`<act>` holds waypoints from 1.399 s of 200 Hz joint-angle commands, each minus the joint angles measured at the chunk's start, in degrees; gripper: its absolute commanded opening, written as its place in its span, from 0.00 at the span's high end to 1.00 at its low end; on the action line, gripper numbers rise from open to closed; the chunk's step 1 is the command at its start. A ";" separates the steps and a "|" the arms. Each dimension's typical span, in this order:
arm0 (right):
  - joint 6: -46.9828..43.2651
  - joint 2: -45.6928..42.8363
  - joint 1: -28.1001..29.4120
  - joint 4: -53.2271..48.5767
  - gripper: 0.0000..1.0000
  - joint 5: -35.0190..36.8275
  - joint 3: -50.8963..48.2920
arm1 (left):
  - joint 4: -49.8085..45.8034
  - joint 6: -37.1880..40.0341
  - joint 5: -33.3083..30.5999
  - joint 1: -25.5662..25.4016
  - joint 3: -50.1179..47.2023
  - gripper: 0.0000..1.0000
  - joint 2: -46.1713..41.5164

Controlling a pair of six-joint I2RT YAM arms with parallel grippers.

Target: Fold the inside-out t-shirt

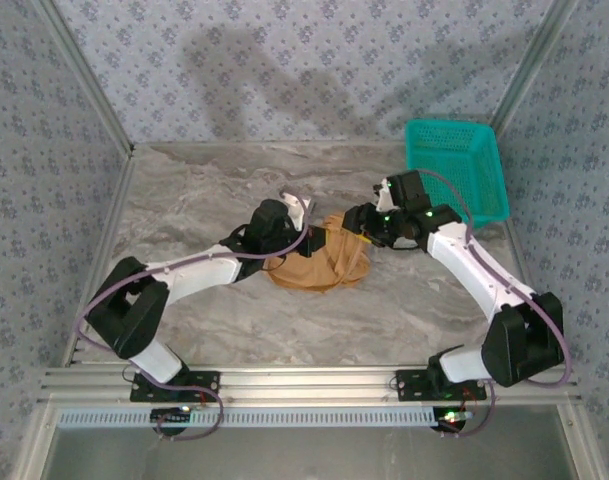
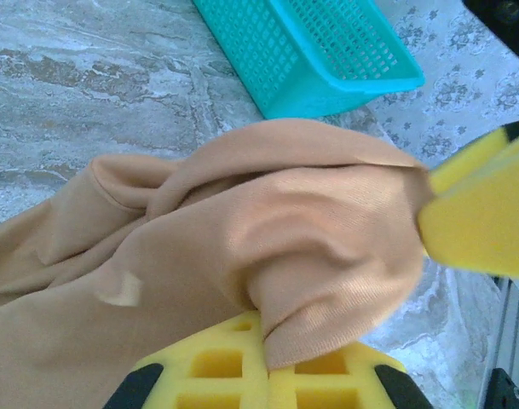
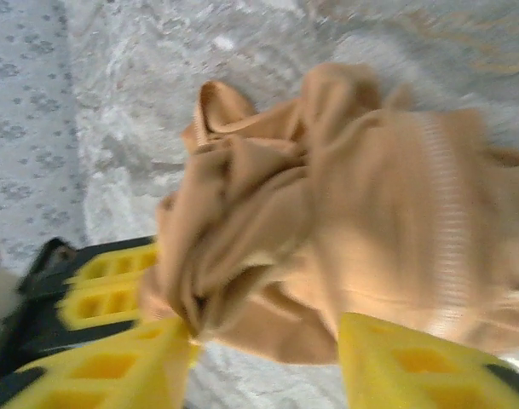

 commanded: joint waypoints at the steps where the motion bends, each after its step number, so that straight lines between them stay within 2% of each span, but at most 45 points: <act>1: -2.65 -2.54 -1.24 -4.63 0.45 3.63 -2.67 | -1.45 0.05 -1.22 0.33 -0.39 1.00 -4.90; 35: -0.48 -0.46 -0.04 1.96 0.44 1.49 -5.23 | -1.97 0.05 -0.93 0.35 -0.21 1.00 -6.10; 64: 0.70 3.50 2.53 5.59 0.39 2.18 -2.87 | -2.33 0.05 -0.25 0.36 0.18 1.00 -6.14; 83: 1.43 7.79 3.50 7.70 0.41 2.98 -1.10 | -2.88 0.14 0.06 0.33 0.32 1.00 -6.55; 87: 1.44 8.74 3.67 7.90 0.44 3.42 -0.75 | -2.91 0.12 0.00 0.33 0.38 1.00 -6.70; 91: 1.41 9.89 3.77 7.94 0.52 4.03 -0.40 | -2.99 0.14 -0.01 0.33 0.52 1.00 -6.98; 107: 1.06 13.78 3.31 7.01 1.00 7.02 -0.02 | -5.69 0.72 0.12 1.48 3.03 1.00 -8.84; 136: 0.46 14.90 0.28 4.79 1.00 15.65 -5.55 | -13.17 2.16 -1.45 6.46 10.21 1.00 -15.55; 159: -0.81 13.73 -1.90 3.48 1.00 19.63 -11.51 | -14.78 2.51 -3.56 9.96 11.08 1.00 -20.87; 192: -1.13 12.23 -1.29 4.37 1.00 21.84 -17.58 | -9.51 -0.74 -3.12 11.19 2.32 1.00 -24.47; 222: -1.46 9.03 1.91 1.12 1.00 20.80 -16.25 | -1.04 -5.69 -0.34 10.18 -8.26 1.00 -24.26; 231: -2.08 6.90 3.42 0.16 0.87 20.38 -15.31 | -0.09 -5.67 -0.44 9.04 -10.79 1.00 -24.50; 239: -2.32 4.62 5.08 -1.55 0.71 20.86 -14.02 | 0.40 -5.43 -1.02 7.48 -12.32 1.00 -24.73; 249: -2.45 1.64 7.34 -3.77 0.60 21.90 -11.87 | 0.67 -4.48 -1.76 5.14 -14.23 1.00 -24.79; 261: -1.99 -0.58 9.43 -6.04 0.55 23.06 -9.83 | 0.06 -3.02 -2.81 2.31 -15.61 1.00 -24.42; 280: -0.51 -2.31 11.74 -6.24 0.54 23.34 -7.29 | -0.34 -2.49 -3.97 -0.03 -18.13 1.00 -23.72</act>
